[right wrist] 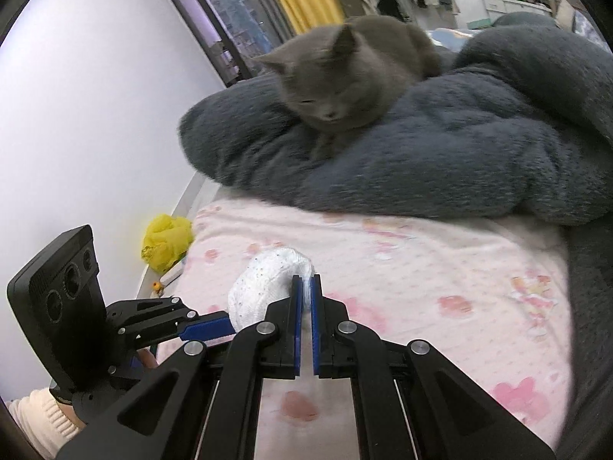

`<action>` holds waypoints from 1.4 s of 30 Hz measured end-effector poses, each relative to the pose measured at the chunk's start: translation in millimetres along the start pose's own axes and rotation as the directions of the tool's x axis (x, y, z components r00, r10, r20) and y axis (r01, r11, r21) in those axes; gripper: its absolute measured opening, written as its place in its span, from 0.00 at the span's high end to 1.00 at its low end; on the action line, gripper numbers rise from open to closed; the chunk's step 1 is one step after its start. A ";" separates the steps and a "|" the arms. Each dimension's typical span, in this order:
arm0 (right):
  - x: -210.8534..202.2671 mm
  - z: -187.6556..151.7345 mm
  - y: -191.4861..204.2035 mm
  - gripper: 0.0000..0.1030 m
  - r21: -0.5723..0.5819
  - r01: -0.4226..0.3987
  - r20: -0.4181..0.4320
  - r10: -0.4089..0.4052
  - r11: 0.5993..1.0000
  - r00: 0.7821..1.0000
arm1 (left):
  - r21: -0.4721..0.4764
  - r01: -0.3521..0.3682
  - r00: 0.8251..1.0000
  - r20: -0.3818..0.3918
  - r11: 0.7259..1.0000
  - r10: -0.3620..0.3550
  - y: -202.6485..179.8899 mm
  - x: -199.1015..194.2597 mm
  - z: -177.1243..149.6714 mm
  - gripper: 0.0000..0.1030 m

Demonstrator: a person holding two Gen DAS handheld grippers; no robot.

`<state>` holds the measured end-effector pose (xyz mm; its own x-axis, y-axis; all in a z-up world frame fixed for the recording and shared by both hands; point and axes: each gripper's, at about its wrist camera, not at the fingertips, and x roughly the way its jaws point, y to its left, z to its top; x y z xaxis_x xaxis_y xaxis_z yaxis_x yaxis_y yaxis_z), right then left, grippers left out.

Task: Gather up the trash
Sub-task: 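Carry the cotton ball in the right tool over the green bin, then open the right tool to drop the cotton ball into the bin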

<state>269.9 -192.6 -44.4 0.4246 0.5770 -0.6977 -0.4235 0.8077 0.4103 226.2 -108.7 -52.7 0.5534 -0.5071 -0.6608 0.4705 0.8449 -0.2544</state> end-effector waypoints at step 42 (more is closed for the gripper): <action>172.6 -48.3 237.2 0.96 -0.140 -0.233 -0.261 0.191 0.962 0.946 | -0.251 -0.256 0.966 -0.038 0.934 0.255 165.1 -173.7 -141.9 0.83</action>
<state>204.0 92.7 -95.8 0.1124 0.6687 -0.7350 -0.6186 0.6260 0.4749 110.2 143.0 -80.1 0.6281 -0.2683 -0.7304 0.1254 0.9613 -0.2453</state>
